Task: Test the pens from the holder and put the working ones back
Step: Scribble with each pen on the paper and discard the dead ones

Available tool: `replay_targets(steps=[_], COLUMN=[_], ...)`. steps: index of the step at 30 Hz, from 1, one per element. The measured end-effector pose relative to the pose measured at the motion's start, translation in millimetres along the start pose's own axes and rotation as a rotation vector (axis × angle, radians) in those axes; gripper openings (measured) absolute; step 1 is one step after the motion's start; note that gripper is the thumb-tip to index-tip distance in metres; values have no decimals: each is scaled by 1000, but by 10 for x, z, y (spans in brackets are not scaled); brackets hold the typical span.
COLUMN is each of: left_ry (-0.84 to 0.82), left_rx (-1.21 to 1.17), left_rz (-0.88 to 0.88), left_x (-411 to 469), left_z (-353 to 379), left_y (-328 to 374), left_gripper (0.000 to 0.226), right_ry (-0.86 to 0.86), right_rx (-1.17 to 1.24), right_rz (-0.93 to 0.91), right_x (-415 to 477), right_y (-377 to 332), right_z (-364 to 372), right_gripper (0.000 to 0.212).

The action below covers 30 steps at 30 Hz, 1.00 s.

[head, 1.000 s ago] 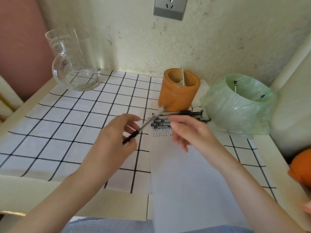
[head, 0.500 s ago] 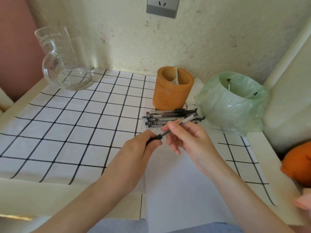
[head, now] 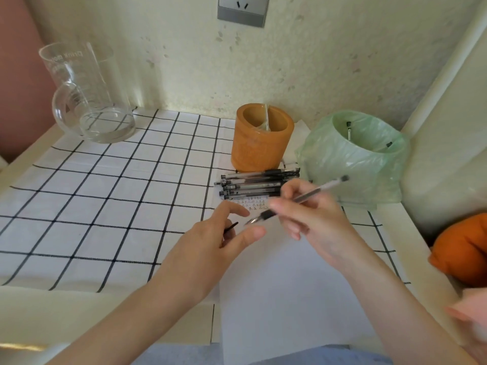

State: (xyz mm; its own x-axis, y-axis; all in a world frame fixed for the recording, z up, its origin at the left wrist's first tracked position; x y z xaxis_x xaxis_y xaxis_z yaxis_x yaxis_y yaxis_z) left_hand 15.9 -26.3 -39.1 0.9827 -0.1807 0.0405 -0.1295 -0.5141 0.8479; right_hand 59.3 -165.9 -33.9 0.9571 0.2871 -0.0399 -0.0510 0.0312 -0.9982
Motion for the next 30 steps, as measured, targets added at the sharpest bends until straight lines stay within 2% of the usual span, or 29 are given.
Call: replay_targets(steps=[3, 6, 10, 16, 24, 30], left_ry=[-66, -138, -194, -221, -212, -202], left_rx=[314, 504, 554, 575, 569, 572], left_rz=[19, 51, 40, 26, 26, 33], left_x=[-20, -30, -15, -23, -15, -20], left_z=[59, 146, 216, 252, 250, 244], left_y=[-74, -113, -175, -234, -243, -232], left_gripper=[46, 55, 65, 68, 67, 66], right_ry=[266, 382, 505, 640, 800, 809], right_rx=[89, -92, -237, -340, -436, -454], right_rz=[-41, -47, -20, -96, -107, -115], right_x=[6, -13, 5, 78, 60, 61], right_y=[-120, -143, -14, 162, 285, 286], right_z=[-498, -825, -1011, -1150, -1260, -1270], right_gripper=[7, 23, 22, 51, 36, 36])
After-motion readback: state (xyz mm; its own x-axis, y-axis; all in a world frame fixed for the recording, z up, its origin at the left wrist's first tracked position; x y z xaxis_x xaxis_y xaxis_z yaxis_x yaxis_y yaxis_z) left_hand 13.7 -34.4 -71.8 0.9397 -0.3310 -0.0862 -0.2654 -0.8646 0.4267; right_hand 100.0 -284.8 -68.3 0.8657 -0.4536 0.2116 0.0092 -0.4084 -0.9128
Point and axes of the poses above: each hand's wrist, its own x-axis towards the middle knuckle, its own z-axis out of the palm, y = z × x, the point moved 9 cm from there along x, towards the middle knuckle, and after that the axes turned 3 degrees about -x, right-handed, at the moved point
